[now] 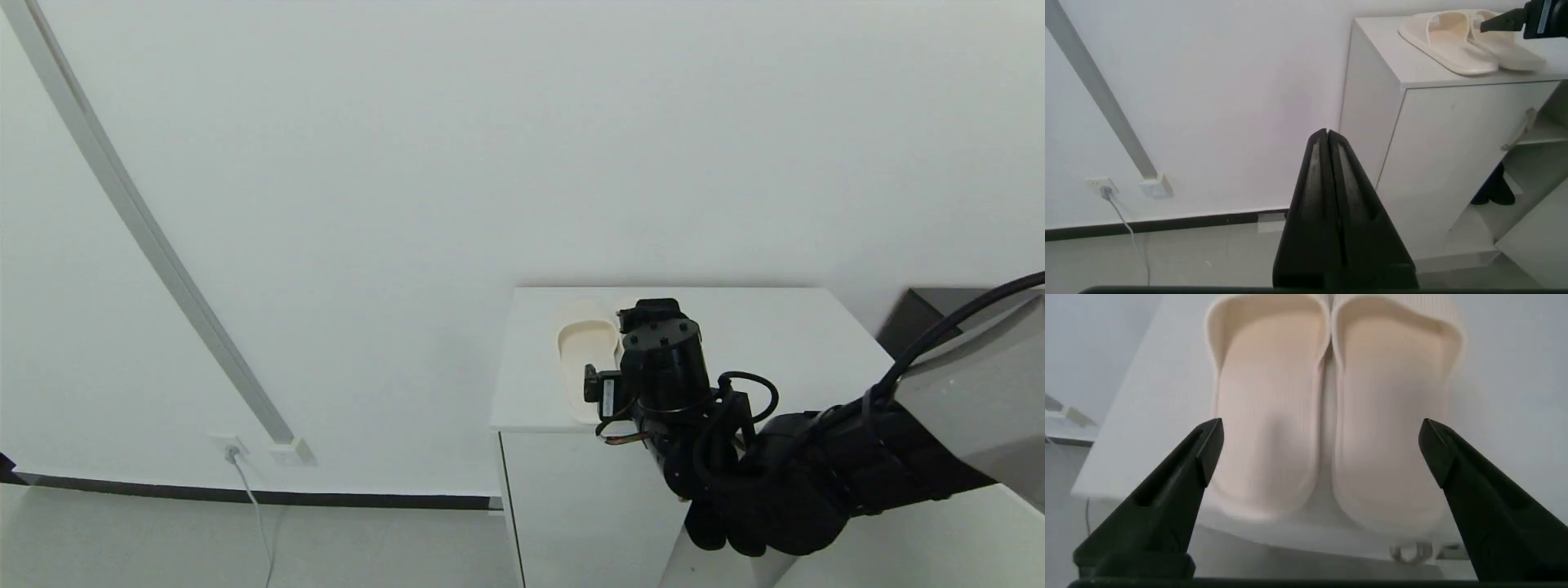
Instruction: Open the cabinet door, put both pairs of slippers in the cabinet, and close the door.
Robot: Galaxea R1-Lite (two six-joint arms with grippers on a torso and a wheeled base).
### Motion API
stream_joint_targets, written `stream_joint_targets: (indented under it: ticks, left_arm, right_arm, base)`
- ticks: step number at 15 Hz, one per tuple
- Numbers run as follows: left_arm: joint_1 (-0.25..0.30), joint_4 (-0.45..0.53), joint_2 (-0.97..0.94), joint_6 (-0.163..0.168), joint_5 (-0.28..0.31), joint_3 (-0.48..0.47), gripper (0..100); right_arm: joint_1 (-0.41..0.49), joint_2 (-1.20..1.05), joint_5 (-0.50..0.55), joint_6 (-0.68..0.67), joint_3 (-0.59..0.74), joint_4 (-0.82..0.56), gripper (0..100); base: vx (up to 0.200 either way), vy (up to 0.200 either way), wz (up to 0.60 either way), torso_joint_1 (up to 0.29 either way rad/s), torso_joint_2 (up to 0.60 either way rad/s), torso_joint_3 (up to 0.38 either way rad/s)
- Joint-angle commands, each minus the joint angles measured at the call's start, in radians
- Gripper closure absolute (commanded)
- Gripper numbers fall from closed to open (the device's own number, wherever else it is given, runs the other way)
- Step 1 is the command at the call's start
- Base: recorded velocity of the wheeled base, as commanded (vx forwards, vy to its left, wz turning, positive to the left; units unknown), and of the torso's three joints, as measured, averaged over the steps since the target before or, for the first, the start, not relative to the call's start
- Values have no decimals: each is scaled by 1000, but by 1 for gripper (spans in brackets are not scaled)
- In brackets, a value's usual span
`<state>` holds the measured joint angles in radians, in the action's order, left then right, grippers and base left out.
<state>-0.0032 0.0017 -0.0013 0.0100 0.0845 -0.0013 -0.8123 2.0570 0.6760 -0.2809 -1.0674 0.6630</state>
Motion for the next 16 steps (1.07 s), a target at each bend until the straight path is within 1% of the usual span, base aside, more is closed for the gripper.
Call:
stream_joint_targets:
  ticks: [1,6,16]
  left_arm:
    - [0,0,1,-1,0,0,100]
    - [0,0,1,-2,0,0,100]
    - [0,0,1,-4,-2,0,100]
  right_arm:
    - [7,52,-4,6,-5,32,0]
    - [56,137,-21,49,-103,53,0]
    - [98,261,-32,97,-259,52,0]
  base:
    - [0,0,0,0,0,0]
    - [0,0,0,0,0,0]
    - [0,0,0,0,0,0]
